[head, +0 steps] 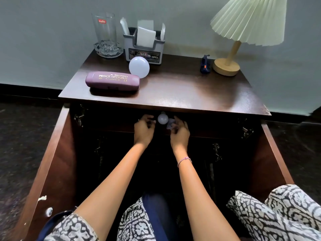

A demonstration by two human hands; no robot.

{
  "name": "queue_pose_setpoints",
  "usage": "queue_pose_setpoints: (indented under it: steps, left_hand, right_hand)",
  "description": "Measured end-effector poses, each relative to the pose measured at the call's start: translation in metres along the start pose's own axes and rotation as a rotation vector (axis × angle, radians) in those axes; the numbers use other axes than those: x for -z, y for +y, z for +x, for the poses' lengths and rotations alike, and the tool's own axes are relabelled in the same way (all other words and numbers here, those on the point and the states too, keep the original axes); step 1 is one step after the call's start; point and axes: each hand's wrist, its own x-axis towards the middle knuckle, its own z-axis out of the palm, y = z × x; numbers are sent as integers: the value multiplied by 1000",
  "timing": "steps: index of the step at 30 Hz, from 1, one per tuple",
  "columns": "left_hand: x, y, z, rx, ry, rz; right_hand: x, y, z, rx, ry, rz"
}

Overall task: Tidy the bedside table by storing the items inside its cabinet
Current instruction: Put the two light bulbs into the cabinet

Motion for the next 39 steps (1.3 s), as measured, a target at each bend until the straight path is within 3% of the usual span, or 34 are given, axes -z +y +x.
queue_pose_setpoints:
  steps: [8, 14, 22, 25, 30, 35, 39]
  left_hand:
    - [19, 22, -14, -59, 53, -30]
    - [40, 41, -30, -267, 221, 147]
    - [66, 100, -25, -471, 370, 145]
    - [81, 125, 2, -491, 479, 142]
    - [100, 150, 50, -406, 526, 247]
    - [104, 159, 85, -173, 330, 528]
    - [103, 158, 99, -60, 204, 610]
  right_hand:
    - [15, -37, -26, -38, 307, 302]
    - [23, -65, -29, 53, 364, 419]
    - [28, -119, -3, 160, 407, 586]
    - [25, -139, 16, 167, 326, 605]
    - [17, -160, 69, 71, 19, 486]
    - [12, -166, 115, -25, -220, 287]
    - [9, -159, 128, -78, -363, 194]
